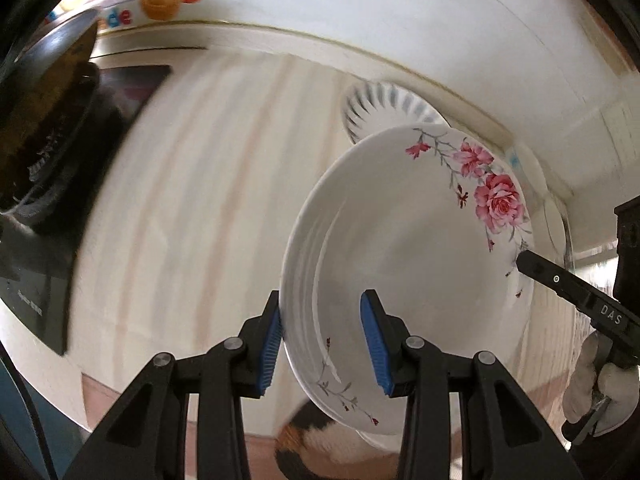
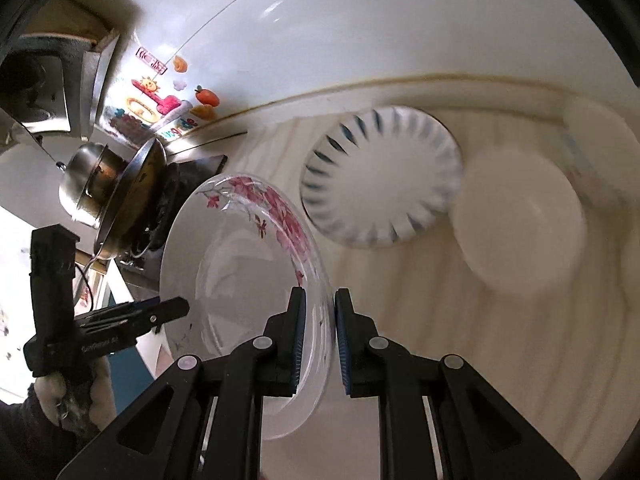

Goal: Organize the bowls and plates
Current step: 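Stack the pink-flower plate onto the grey-flower plate held by the right tool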

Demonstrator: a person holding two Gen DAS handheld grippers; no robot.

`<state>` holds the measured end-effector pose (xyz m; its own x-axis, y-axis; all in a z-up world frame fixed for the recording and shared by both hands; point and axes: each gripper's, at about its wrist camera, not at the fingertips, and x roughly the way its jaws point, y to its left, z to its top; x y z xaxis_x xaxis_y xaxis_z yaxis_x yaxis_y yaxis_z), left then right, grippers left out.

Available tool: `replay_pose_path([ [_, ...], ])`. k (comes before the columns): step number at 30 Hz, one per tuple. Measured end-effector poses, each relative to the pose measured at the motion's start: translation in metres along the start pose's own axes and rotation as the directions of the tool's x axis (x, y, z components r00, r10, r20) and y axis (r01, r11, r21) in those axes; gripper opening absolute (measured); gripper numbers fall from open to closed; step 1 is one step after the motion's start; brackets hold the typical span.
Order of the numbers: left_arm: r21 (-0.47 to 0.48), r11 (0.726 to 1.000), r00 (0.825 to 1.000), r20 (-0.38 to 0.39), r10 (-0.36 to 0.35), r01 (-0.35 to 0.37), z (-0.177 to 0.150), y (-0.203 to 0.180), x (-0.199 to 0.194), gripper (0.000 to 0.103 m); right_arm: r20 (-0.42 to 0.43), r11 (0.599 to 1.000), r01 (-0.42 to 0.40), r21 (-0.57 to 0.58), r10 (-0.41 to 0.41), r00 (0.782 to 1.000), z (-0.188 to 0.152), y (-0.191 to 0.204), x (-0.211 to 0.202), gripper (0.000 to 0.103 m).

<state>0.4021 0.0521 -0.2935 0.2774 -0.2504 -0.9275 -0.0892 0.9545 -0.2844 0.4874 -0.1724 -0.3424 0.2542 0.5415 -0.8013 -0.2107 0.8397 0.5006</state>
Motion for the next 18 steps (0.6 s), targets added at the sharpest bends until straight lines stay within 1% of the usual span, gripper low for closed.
replay_pose_path([
  [5, 0.061, 0.998, 0.998, -0.067, 0.006, -0.002, -0.029, -0.03, 0.015, 0.036, -0.001, 0.998, 0.021, 0.066, -0.021, 1.0, -0.052, -0.027, -0.025, 0.017],
  [7, 0.08, 0.997, 0.996, -0.09, 0.012, -0.005, -0.039, -0.039, 0.023, 0.036, -0.008, 0.995, 0.016, 0.103, -0.015, 1.0, -0.072, -0.041, -0.031, 0.017],
  [10, 0.105, 0.994, 0.993, -0.116, 0.029, -0.017, -0.047, -0.046, 0.032, 0.036, -0.026, 0.991, 0.024, 0.129, -0.021, 0.999, -0.095, -0.057, -0.033, 0.017],
  [15, 0.13, 0.99, 0.985, -0.158, 0.069, -0.048, -0.055, -0.05, 0.047, 0.036, -0.059, 0.987, 0.032, 0.158, -0.023, 0.998, -0.118, -0.075, -0.022, 0.017],
  [18, 0.145, 0.987, 0.979, -0.177, 0.096, -0.071, -0.056, -0.053, 0.054, 0.036, -0.074, 0.985, 0.028, 0.172, -0.016, 0.997, -0.123, -0.081, -0.015, 0.017],
])
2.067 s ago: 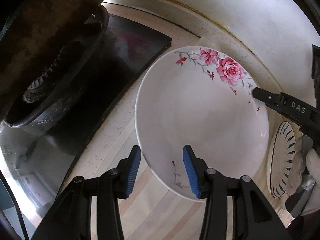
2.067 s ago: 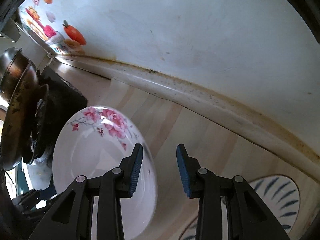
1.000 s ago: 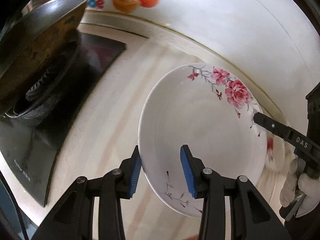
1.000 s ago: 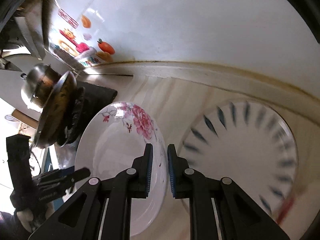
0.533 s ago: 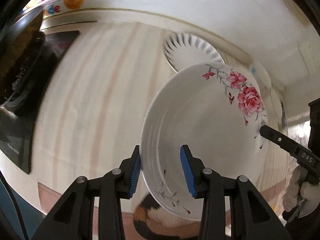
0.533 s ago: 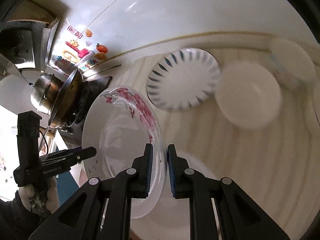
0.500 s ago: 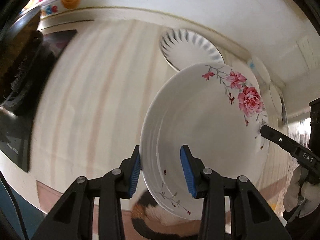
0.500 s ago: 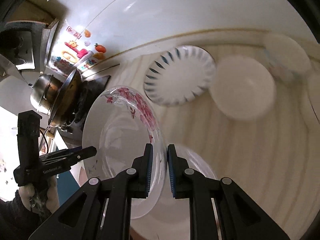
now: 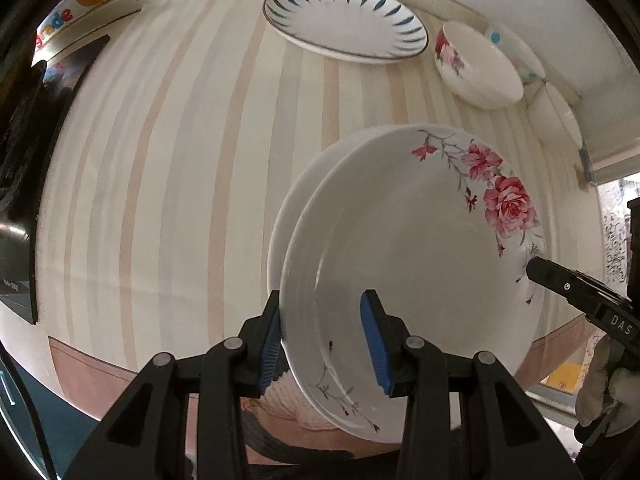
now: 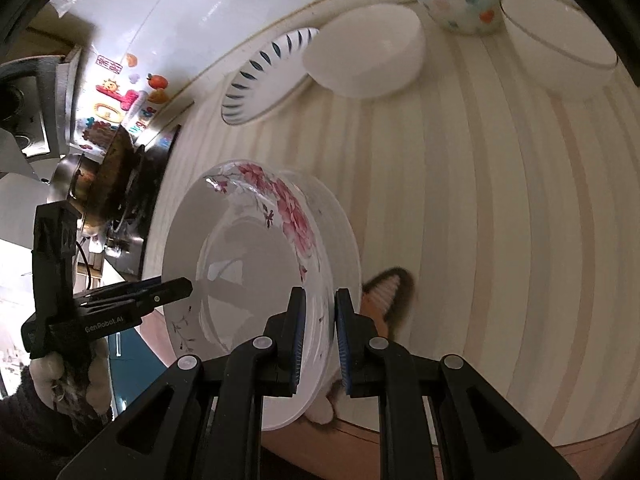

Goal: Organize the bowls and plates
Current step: 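Stack the pink-flower plate onto the grey-flower plate held by the right tool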

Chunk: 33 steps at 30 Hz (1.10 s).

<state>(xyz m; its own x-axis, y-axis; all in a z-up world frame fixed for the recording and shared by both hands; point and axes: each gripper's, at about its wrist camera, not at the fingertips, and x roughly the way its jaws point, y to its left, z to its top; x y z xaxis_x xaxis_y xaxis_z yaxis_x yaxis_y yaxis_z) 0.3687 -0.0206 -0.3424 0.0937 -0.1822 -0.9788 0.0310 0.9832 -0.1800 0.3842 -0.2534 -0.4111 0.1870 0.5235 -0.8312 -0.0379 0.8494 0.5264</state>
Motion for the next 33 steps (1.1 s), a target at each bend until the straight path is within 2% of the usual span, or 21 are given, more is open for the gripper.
replay_pose_path([
  [5, 0.018, 0.999, 0.999, -0.011, 0.032, -0.032, 0.001, -0.006, 0.005, 0.036, -0.01, 1.0, -0.012, 0.023, 0.012, 1.0, 0.002, -0.006, 0.006, 0.017],
  [15, 0.031, 0.998, 0.997, -0.036, 0.064, -0.063, 0.002, -0.017, 0.016, 0.036, -0.042, 1.0, 0.027, 0.017, -0.026, 0.999, 0.013, -0.002, 0.009, 0.017],
  [28, 0.05, 0.996, 0.996, -0.052, 0.072, -0.07, 0.012, -0.042, 0.037, 0.034, -0.042, 0.998, -0.001, 0.064, 0.004, 0.999, 0.016, -0.006, 0.004, 0.016],
  [33, 0.045, 0.997, 0.996, -0.059, 0.064, -0.061, 0.011, -0.031, 0.029, 0.034, -0.054, 0.997, -0.003, 0.081, 0.008, 0.998, 0.015, -0.007, 0.002, 0.016],
])
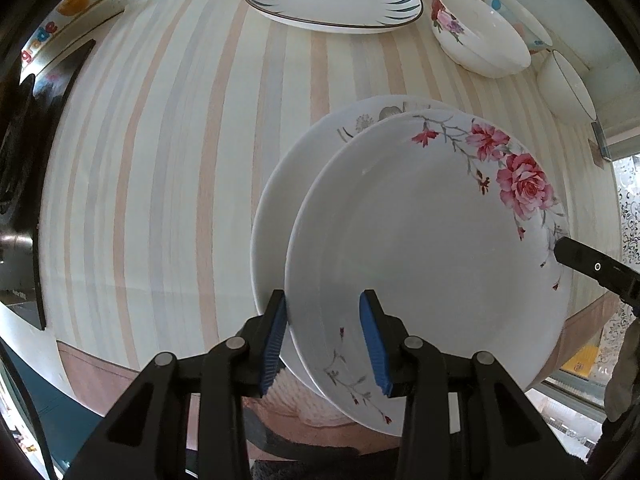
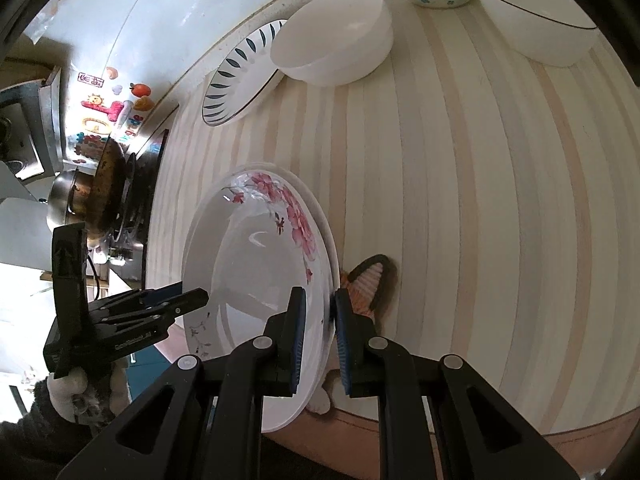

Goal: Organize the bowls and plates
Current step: 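Stack the pink-flower plate onto the grey-flower plate held by the right tool, then grasp the rim of the blue-leaf striped plate with the left tool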

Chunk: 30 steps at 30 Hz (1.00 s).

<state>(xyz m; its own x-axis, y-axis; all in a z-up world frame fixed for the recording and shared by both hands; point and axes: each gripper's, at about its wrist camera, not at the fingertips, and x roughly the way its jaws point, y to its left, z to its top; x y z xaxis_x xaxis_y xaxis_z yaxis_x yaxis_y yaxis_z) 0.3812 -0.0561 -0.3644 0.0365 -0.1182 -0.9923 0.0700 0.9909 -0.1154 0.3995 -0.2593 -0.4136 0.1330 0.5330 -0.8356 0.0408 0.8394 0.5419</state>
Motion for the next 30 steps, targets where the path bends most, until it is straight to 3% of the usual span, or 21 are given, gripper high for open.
replay_pose_path([
  [13, -0.027, 1.0, 1.0, -0.021, -0.016, 0.015, -0.009, 0.01, -0.006, 0.034, -0.049, 0.998, 0.057, -0.013, -0.058, 0.997, 0.004, 0.006, -0.006, 0.016],
  [20, -0.08, 0.996, 0.998, -0.029, -0.049, 0.047, -0.009, 0.034, -0.029, 0.035, -0.006, 0.999, 0.05, -0.022, -0.05, 0.999, 0.023, 0.017, -0.028, 0.016],
  [24, -0.111, 0.991, 0.997, 0.027, -0.074, 0.077, 0.018, 0.049, -0.058, 0.035, 0.086, 0.998, 0.032, -0.057, -0.027, 0.996, 0.064, 0.042, -0.055, 0.016],
  [27, -0.136, 0.987, 0.993, 0.091, -0.075, 0.087, 0.064, 0.064, -0.076, 0.035, 0.136, 0.993, 0.041, -0.109, -0.026, 0.99, 0.108, 0.067, -0.061, 0.017],
  [30, -0.179, 0.98, 0.99, 0.126, -0.067, 0.089, 0.124, 0.08, -0.074, 0.035, 0.166, 0.976, 0.125, -0.176, -0.095, 0.982, 0.159, 0.088, -0.047, 0.018],
])
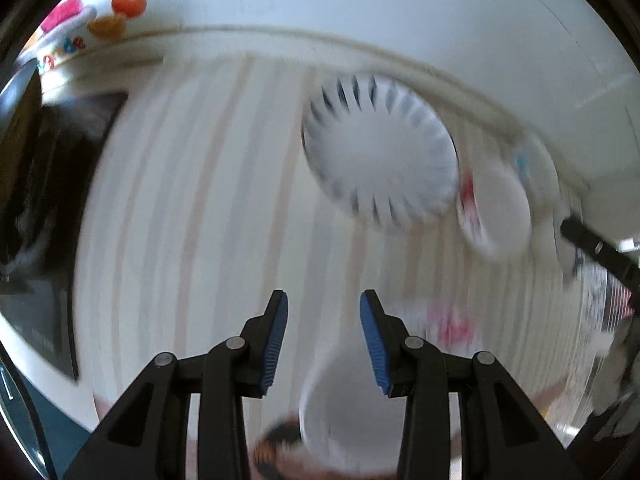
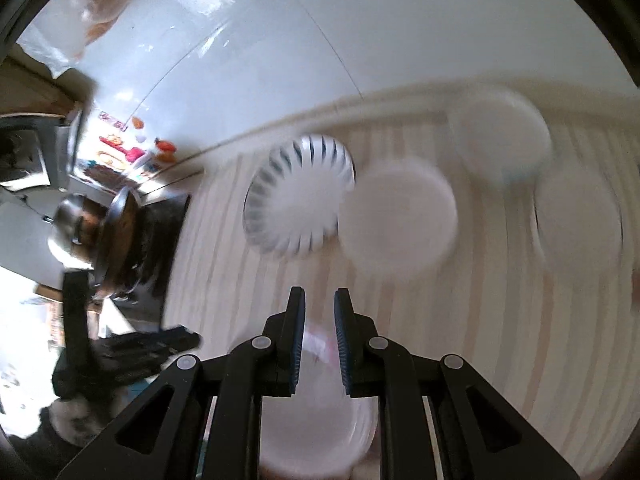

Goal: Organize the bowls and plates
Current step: 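Grasp the rim of the blue-leaf striped plate with the left tool, then stack the blue-leaf plate onto the plates held by the right tool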

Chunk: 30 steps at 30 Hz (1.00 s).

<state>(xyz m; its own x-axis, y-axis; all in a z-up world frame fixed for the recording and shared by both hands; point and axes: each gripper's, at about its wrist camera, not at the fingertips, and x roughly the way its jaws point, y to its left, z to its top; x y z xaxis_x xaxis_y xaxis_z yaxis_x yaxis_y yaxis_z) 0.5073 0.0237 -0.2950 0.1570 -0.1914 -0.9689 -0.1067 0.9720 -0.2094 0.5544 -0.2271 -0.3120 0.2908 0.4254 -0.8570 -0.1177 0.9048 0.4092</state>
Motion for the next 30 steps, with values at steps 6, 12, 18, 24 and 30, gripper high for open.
replay_pose_path([
  [6, -0.065, 0.998, 1.0, -0.028, 0.01, -0.012, 0.073, 0.009, 0.053, 0.035, -0.108, 0.992, 0.101, -0.069, -0.108, 0.988, 0.082, 0.006, 0.078, 0.018],
  [12, -0.099, 0.995, 0.998, -0.068, -0.01, 0.003, 0.093, 0.015, 0.095, 0.035, -0.205, 0.984, 0.128, -0.128, -0.152, 0.967, 0.111, -0.002, 0.136, 0.018],
  [18, -0.074, 0.995, 0.995, -0.061, -0.075, 0.071, 0.093, 0.014, 0.109, 0.026, -0.259, 0.986, 0.104, -0.128, -0.134, 0.956, 0.115, -0.012, 0.165, 0.018],
  [24, -0.081, 0.994, 0.996, -0.048, -0.079, 0.075, 0.089, 0.012, 0.113, 0.025, -0.224, 0.988, 0.086, -0.126, -0.112, 0.968, 0.11, -0.017, 0.163, 0.016],
  [30, -0.064, 0.996, 0.997, -0.034, -0.068, 0.066, 0.091, 0.012, 0.103, 0.025, -0.207, 0.987, 0.08, -0.14, -0.109, 0.972, 0.114, -0.019, 0.148, 0.016],
])
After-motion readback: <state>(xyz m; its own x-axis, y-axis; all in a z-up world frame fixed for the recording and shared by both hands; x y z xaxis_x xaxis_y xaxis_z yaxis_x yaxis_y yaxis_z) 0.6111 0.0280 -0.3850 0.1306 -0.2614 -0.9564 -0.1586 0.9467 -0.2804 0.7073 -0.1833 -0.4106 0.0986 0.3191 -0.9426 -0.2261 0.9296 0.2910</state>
